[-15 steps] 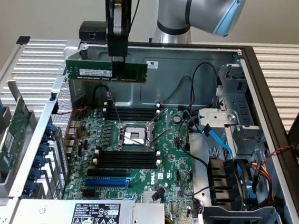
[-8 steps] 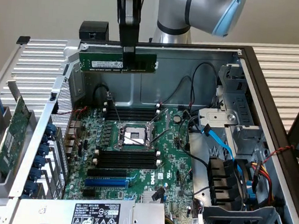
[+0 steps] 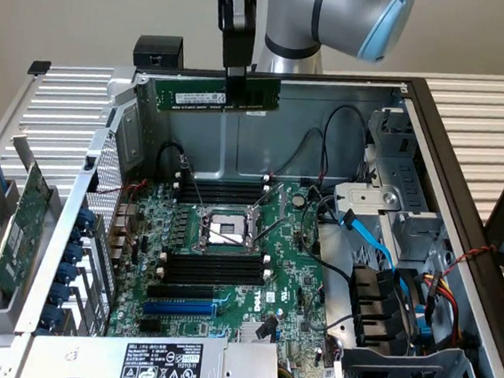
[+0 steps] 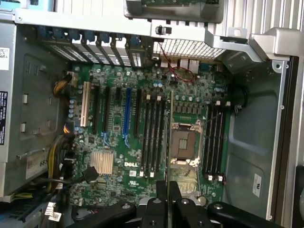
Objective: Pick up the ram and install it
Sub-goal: 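Pick up the ram and move it above insertion slot, then insert the ram into the slot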
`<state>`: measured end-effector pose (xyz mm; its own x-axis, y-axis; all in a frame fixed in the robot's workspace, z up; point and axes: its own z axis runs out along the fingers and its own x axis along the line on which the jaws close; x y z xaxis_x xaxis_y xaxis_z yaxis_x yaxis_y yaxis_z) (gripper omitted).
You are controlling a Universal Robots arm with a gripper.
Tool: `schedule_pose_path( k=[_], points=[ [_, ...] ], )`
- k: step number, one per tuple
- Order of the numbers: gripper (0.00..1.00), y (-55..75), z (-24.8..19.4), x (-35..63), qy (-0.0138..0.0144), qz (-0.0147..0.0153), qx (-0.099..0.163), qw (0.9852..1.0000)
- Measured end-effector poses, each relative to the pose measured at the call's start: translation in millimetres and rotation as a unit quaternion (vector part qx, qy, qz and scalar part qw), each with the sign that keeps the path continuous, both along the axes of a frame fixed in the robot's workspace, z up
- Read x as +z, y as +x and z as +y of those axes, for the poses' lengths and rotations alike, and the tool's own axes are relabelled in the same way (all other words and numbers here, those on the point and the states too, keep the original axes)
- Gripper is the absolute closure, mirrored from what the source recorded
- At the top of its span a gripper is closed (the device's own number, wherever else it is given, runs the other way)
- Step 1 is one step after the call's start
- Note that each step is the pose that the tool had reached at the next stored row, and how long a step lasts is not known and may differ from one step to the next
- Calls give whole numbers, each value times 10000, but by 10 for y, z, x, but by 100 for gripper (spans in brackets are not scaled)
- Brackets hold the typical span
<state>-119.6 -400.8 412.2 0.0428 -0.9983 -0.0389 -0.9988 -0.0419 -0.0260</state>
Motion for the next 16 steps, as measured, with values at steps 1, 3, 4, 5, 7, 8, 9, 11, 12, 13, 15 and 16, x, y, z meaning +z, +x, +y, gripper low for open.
schedule_pose_path(
  k=[1,3,4,5,7,8,9,11,12,13,15,16],
  points=[
    [86,15,10,-1,10,-1,0,10000],
    [86,33,23,-5,51,-1,0,10000],
    [86,38,25,-8,81,-2,0,10000],
    [86,41,26,-12,117,-2,-1,9999],
    [86,43,27,-21,193,-2,-9,9998],
    [86,43,27,-30,228,-2,-17,9997],
    [86,43,27,-40,262,-3,-20,9997],
    [86,43,27,-53,321,-2,-20,9995],
    [86,43,25,-62,349,-2,-20,9994],
    [86,43,24,-71,374,-3,-20,9993],
    [86,44,23,-86,410,-1,-20,9992],
    [86,46,22,-96,431,-2,-20,9991]
  ],
)
